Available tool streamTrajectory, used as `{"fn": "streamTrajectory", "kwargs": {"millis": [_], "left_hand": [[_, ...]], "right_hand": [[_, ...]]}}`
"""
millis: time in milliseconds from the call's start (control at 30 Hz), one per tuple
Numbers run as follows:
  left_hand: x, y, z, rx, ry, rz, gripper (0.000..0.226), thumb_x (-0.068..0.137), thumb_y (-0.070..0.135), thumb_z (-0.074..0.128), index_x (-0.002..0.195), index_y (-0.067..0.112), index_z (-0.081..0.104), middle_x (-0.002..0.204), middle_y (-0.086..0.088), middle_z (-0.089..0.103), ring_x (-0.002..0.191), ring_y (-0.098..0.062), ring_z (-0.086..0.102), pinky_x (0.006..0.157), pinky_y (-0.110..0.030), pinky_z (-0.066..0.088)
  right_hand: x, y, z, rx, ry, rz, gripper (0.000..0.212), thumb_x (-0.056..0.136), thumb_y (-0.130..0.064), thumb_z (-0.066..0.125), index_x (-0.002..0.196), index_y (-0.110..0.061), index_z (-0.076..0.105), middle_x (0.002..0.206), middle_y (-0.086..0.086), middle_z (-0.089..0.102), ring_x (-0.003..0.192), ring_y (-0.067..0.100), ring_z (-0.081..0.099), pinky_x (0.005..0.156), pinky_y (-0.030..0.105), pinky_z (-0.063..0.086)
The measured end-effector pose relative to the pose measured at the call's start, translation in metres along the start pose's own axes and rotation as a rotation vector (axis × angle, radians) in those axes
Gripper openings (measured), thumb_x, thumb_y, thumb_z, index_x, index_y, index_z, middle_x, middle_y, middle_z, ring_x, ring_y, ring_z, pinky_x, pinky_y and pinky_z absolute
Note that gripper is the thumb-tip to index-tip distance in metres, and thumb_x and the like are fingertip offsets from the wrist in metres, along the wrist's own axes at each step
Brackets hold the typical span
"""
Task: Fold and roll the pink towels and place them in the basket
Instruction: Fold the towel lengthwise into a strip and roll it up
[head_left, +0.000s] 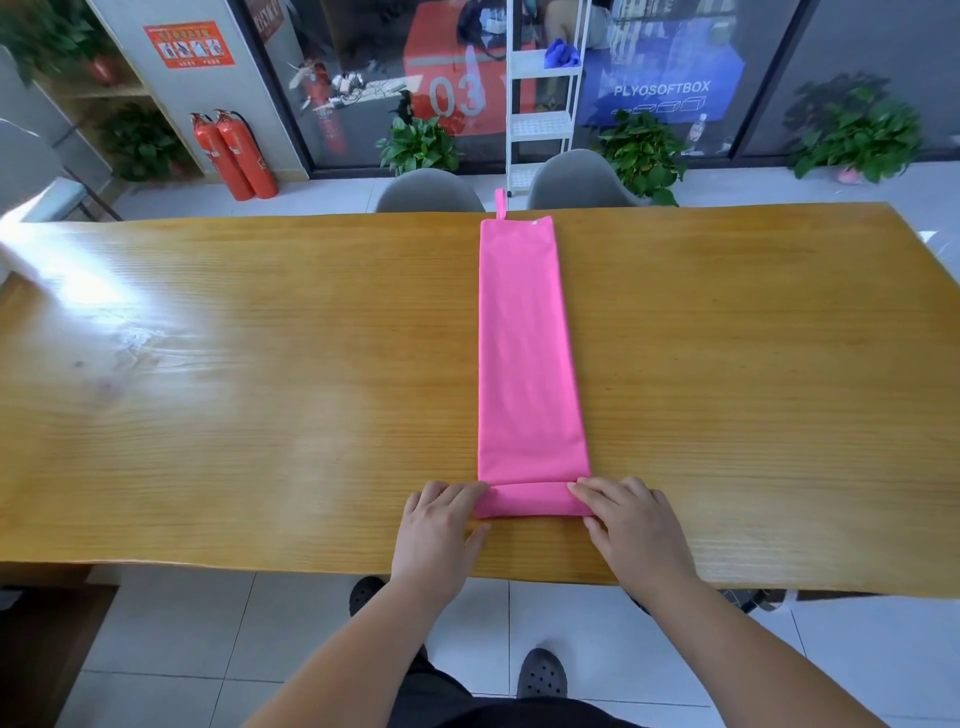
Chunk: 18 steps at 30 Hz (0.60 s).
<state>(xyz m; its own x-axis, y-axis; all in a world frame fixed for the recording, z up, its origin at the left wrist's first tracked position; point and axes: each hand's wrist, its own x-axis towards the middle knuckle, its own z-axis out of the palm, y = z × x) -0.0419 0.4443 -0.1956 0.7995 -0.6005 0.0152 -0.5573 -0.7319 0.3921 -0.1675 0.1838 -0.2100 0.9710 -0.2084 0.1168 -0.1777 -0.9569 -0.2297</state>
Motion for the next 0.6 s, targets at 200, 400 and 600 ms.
{"fn": "streamTrajectory", "kwargs": {"millis": [200, 400, 600], "left_hand": [[0.016, -0.004, -0.005, -0.369, -0.081, -0.285, 0.047, 0.097, 0.044, 0.072, 0.139, 0.041, 0.05, 0.114, 0.035, 0.064, 0.107, -0.001, 0.055, 0.104, -0.036, 0.042], [0.0, -0.013, -0.007, -0.504, -0.142, -0.344, 0.034, 0.092, 0.059, 0.073, 0.116, 0.045, 0.055, 0.101, 0.026, 0.073, 0.101, -0.006, 0.061, 0.086, -0.031, 0.051], [0.0, -0.005, -0.012, -0.383, -0.118, -0.312, 0.028, 0.092, 0.064, 0.067, 0.109, 0.045, 0.053, 0.093, 0.023, 0.071, 0.1, -0.006, 0.059, 0.094, -0.041, 0.049]], "right_hand": [[0.011, 0.003, -0.013, 0.218, -0.168, 0.207, 0.044, 0.103, -0.044, 0.06, 0.146, -0.046, 0.054, 0.125, -0.02, 0.062, 0.105, 0.009, 0.053, 0.088, 0.032, 0.049], [-0.012, 0.002, -0.021, 0.536, -0.177, 0.411, 0.03, 0.094, -0.054, 0.07, 0.124, -0.05, 0.066, 0.108, -0.019, 0.062, 0.087, 0.001, 0.06, 0.074, 0.018, 0.047], [-0.01, -0.011, -0.033, 0.556, -0.142, 0.464, 0.023, 0.09, -0.053, 0.075, 0.111, -0.054, 0.067, 0.106, -0.022, 0.063, 0.088, -0.006, 0.06, 0.07, 0.017, 0.046]]}}
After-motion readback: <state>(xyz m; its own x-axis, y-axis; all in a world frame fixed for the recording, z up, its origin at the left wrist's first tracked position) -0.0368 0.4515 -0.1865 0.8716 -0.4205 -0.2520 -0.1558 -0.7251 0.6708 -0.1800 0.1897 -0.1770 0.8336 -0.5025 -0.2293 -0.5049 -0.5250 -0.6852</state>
